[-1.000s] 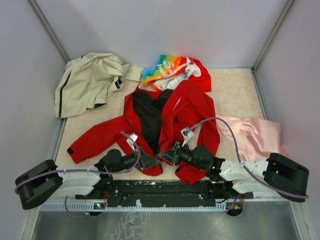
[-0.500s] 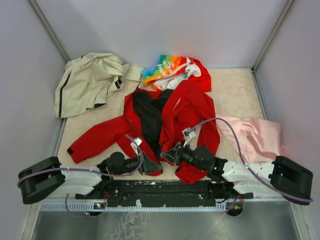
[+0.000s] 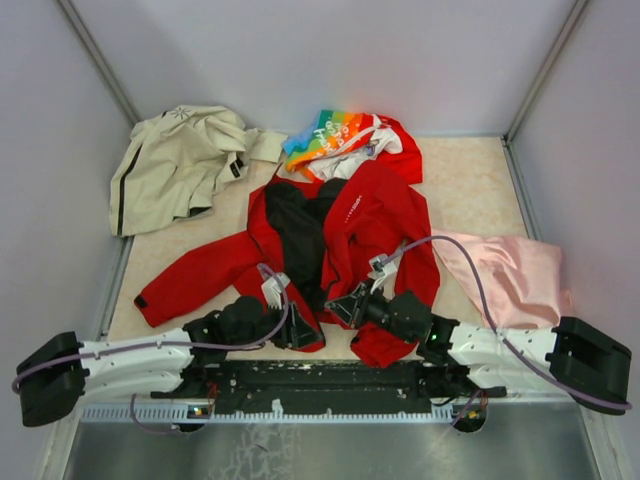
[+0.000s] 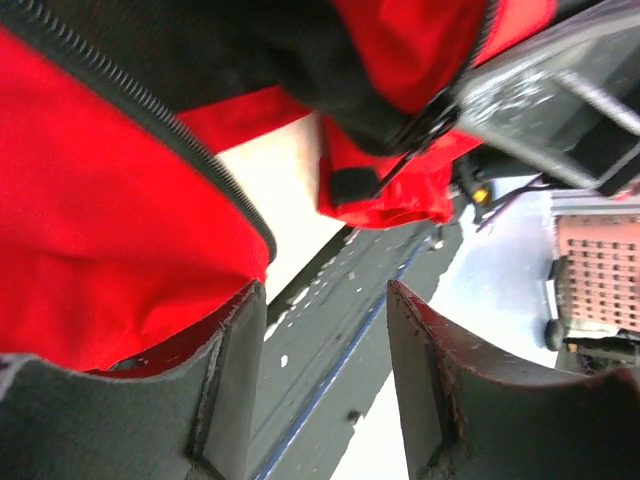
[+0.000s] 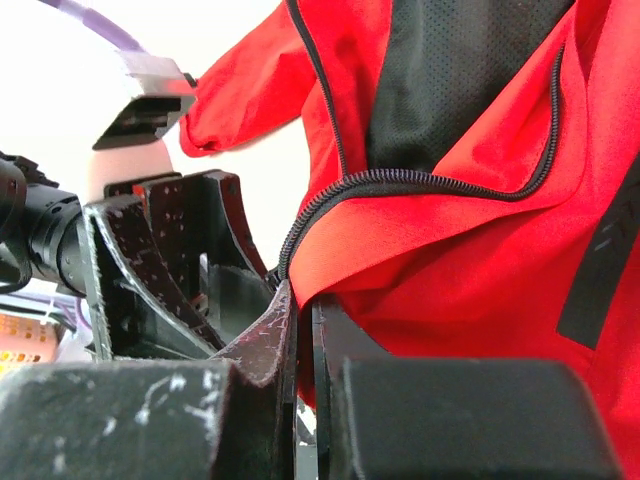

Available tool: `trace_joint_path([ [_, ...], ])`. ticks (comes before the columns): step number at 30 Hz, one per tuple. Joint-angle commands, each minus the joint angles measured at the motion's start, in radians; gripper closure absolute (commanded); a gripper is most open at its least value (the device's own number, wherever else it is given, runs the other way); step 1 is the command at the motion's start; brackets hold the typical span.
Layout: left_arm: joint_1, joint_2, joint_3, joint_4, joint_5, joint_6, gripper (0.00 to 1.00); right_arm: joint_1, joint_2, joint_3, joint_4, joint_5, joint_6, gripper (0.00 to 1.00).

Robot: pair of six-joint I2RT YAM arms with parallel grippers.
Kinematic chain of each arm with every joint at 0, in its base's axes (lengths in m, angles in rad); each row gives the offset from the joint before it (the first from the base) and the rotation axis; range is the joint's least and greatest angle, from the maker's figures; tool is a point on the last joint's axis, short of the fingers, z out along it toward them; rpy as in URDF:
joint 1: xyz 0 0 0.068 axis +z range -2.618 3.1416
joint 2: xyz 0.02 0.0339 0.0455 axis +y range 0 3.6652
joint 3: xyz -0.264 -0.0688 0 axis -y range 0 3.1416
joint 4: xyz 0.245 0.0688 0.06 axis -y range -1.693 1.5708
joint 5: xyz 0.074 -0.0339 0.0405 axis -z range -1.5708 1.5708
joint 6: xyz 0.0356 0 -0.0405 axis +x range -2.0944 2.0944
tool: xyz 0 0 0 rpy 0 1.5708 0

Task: Zip up the jacket
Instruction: Pick up the jacket from the center of the board.

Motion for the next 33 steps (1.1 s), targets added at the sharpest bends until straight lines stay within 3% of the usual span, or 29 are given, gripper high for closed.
trace_joint_path([
  [1,-0.043,0.028,0.069,-0.286,-0.077,0.030,0.43,0.000,-0.013,-0.015,0.031,0.074,-0.030,1.00],
  [11,-0.195,0.228,0.320,-0.583,-0.388,0.057,0.40,-0.002,0.006,-0.034,0.047,0.094,-0.025,1.00],
  [24,-0.224,0.468,0.461,-0.628,-0.488,0.078,0.49,-0.005,0.012,-0.036,0.037,0.105,-0.021,1.00],
  [33,-0.250,0.577,0.485,-0.674,-0.485,0.048,0.49,-0.011,0.033,-0.035,0.042,0.103,-0.018,1.00],
])
